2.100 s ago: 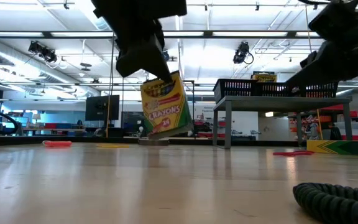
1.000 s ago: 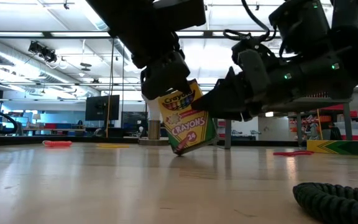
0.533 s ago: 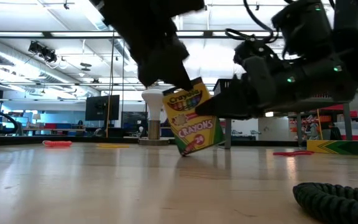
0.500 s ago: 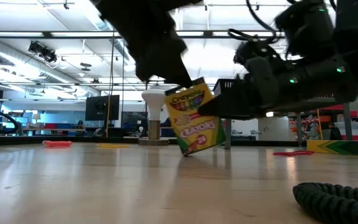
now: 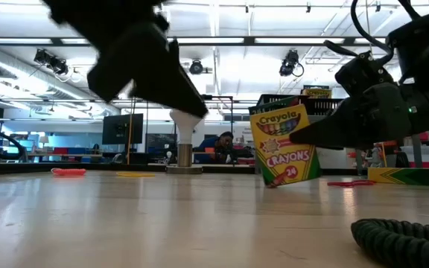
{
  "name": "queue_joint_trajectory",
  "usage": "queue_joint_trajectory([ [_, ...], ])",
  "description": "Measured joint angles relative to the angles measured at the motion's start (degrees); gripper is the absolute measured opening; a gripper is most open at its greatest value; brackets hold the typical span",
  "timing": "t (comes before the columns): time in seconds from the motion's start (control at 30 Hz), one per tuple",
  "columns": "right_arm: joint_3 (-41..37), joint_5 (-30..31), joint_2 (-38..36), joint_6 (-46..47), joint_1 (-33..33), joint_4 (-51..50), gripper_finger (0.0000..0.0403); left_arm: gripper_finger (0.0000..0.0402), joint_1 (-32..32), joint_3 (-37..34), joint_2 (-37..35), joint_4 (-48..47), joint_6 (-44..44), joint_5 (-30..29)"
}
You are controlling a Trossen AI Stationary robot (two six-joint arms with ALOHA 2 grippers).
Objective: Pick & Place Office Desk Supplies
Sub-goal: Put the yellow crayon box into the middle black basket on the shelf
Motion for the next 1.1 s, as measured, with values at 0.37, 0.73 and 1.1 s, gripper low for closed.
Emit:
queue_joint_trajectory([
  [0.37, -0.8, -0.2, -0.1, -0.1, 0.2, 0.4, 0.0112, 0.0069, 12.2, -31.9, -0.1, 82.4, 18.4, 35.7],
  [0.73, -0.8, -1.0, -0.1, 0.6, 0.1, 0.5, 0.0114, 0.0011, 21.3, -45.2, -0.1, 109.1, 23.0, 39.1],
  [1.1, -0.8, -1.1, 0.0, 3.3, -0.5, -2.8, 0.0134, 0.0027, 23.1, -45.4, 0.2, 106.8, 21.3, 35.5],
])
